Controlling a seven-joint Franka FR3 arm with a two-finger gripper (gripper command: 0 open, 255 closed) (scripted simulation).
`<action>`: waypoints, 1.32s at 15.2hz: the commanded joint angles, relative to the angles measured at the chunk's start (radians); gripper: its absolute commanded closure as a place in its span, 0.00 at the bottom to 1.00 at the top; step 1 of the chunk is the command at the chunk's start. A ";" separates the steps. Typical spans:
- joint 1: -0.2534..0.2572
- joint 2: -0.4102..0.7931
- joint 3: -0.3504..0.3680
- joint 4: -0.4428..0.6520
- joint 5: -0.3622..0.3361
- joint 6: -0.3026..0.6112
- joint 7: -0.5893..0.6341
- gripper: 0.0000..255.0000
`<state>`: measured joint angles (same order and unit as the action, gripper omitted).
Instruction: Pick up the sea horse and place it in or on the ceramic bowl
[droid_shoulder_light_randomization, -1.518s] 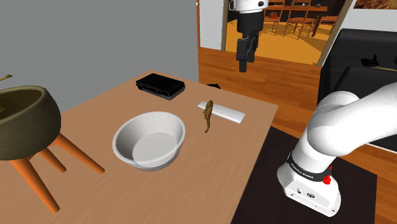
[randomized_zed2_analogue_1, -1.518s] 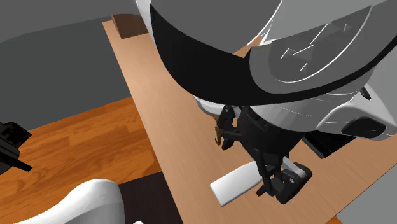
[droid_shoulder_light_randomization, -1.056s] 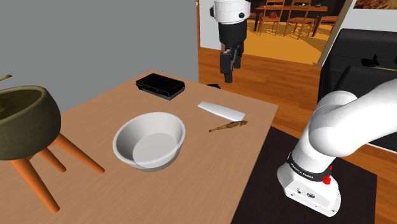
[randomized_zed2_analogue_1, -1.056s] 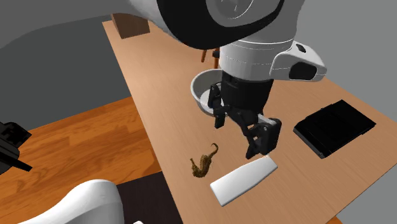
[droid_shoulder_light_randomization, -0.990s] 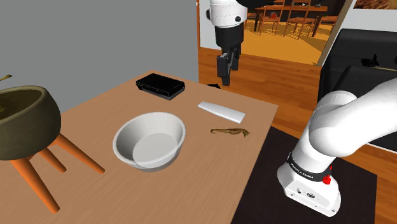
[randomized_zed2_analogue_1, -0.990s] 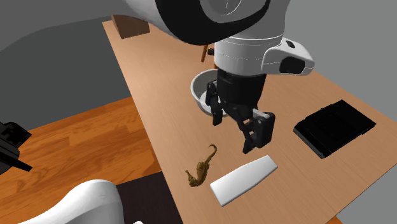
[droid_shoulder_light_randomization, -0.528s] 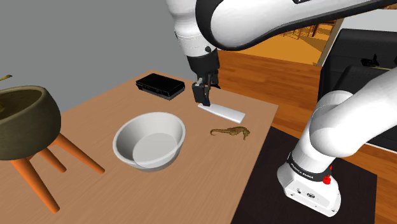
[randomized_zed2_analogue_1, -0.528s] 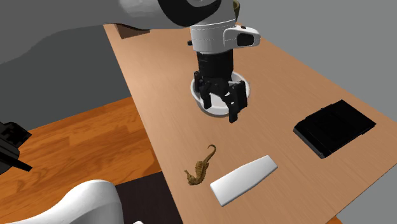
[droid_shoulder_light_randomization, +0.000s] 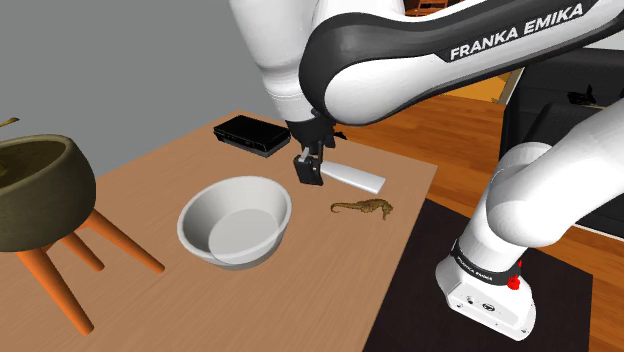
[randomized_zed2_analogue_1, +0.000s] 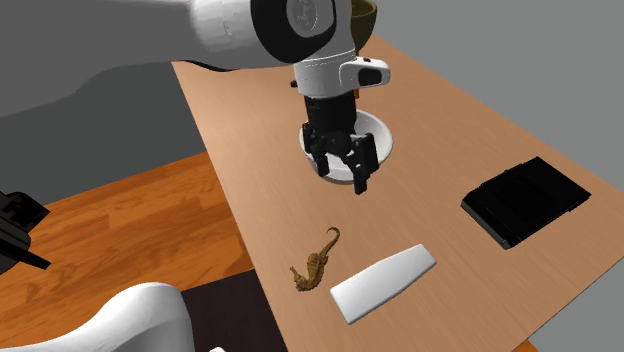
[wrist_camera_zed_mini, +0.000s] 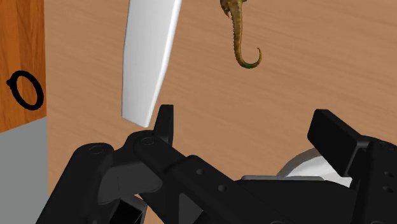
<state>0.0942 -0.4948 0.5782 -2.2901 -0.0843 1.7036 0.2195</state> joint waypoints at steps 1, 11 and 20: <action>0.001 -0.005 -0.004 -0.037 0.000 0.033 -0.001 0.00; 0.001 -0.005 -0.004 -0.037 0.000 0.033 -0.001 1.00; 0.001 -0.005 -0.004 -0.037 0.000 0.033 -0.001 0.00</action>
<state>0.0951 -0.4999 0.5746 -2.3267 -0.0845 1.7363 0.2185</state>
